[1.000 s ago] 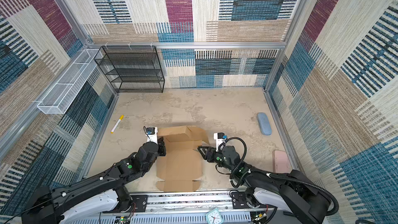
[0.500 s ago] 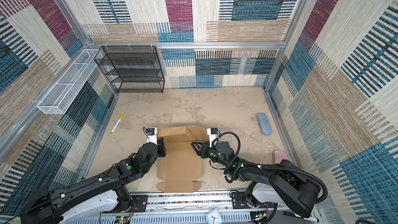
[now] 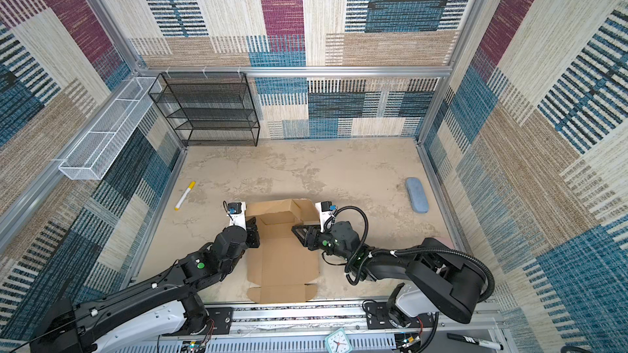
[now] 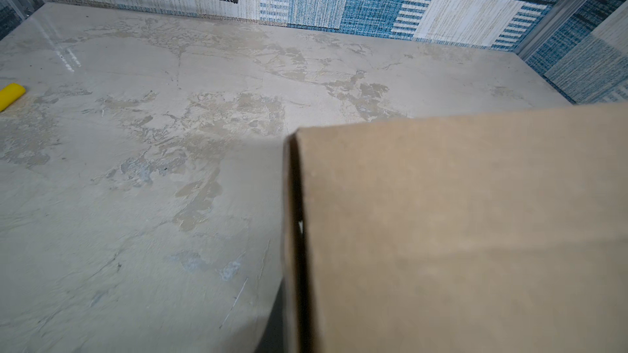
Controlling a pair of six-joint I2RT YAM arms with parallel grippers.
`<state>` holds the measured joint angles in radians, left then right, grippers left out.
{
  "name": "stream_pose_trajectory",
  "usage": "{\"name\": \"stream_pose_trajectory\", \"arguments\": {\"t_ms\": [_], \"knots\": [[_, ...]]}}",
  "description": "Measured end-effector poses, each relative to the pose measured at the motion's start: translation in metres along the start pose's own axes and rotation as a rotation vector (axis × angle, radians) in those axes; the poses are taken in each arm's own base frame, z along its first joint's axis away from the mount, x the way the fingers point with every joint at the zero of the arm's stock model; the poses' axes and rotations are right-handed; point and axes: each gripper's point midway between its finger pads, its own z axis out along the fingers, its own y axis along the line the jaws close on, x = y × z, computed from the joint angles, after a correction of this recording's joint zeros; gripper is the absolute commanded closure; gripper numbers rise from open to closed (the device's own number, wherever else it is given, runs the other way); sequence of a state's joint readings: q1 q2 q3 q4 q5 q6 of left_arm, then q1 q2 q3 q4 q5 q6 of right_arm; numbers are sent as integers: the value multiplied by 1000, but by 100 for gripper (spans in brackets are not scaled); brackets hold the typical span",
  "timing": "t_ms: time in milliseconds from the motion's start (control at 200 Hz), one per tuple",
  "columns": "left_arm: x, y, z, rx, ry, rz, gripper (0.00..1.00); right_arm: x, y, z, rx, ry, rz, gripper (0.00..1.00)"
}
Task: Fold the paper box
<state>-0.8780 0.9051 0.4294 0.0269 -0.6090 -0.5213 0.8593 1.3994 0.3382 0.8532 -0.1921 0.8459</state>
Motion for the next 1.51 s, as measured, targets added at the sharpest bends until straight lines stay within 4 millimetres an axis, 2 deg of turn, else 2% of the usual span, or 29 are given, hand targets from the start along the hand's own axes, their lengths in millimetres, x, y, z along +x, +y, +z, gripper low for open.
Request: {"name": "stream_pose_trajectory", "arguments": {"t_ms": [115,220,366,611,706,791,906,1057,1117,1242,1507], "knots": [[1,3,1,-15,-1,2,100,4,6,0,-20,14,-2,55],[3,3,1,-20,5,8,100,0,18,-18,-41,0,-16,53],[8,12,3,-54,7,33,100,-26,50,-51,-82,-86,-84,50],[11,35,10,-104,16,112,100,-67,83,-104,-19,-187,-139,46],[12,28,9,-52,11,140,100,-94,89,-119,73,-251,-148,43],[6,22,6,-11,-14,147,100,-112,75,-117,198,-258,-161,42],[-1,16,2,30,-44,140,100,-130,29,-111,370,-226,-139,42],[-5,11,-2,68,-61,148,100,-145,-14,-106,432,-174,-86,42],[-6,11,-3,69,-65,164,100,-137,-24,-94,410,-110,-65,42],[-6,9,-4,82,-67,162,100,-105,-38,-75,338,30,-12,42],[-7,7,-3,87,-64,162,100,-62,-40,-67,202,130,88,42]]}}
